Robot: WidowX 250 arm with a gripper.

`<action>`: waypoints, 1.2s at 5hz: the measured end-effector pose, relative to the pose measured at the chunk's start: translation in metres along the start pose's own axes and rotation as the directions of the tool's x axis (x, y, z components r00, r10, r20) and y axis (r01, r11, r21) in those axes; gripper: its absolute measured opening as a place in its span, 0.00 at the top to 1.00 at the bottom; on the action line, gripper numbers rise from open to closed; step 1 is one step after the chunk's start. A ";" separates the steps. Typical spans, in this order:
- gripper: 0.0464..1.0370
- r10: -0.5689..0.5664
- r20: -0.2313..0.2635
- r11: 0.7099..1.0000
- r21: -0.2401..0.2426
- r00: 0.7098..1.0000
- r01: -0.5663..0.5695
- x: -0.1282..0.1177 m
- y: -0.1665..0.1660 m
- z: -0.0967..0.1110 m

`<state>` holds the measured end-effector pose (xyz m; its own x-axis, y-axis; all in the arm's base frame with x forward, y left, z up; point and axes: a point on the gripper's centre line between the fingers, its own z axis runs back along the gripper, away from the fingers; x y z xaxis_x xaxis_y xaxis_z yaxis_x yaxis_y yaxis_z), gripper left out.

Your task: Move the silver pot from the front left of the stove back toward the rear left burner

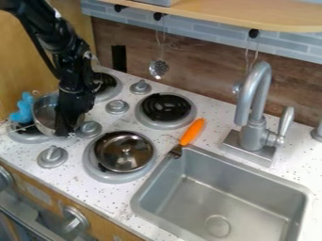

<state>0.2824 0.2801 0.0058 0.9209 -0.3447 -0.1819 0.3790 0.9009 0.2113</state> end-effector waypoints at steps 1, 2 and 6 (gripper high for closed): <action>0.95 -0.009 0.029 1.000 0.001 1.000 0.009 0.001 -0.007 0.000; 0.95 -0.037 0.140 0.999 -0.030 0.989 0.042 0.002 -0.020 0.033; 0.97 -0.071 0.414 0.997 0.000 0.908 0.078 0.030 -0.027 0.088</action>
<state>0.3082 0.2221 0.0793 0.8466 -0.4859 0.2173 0.4496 0.8713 0.1967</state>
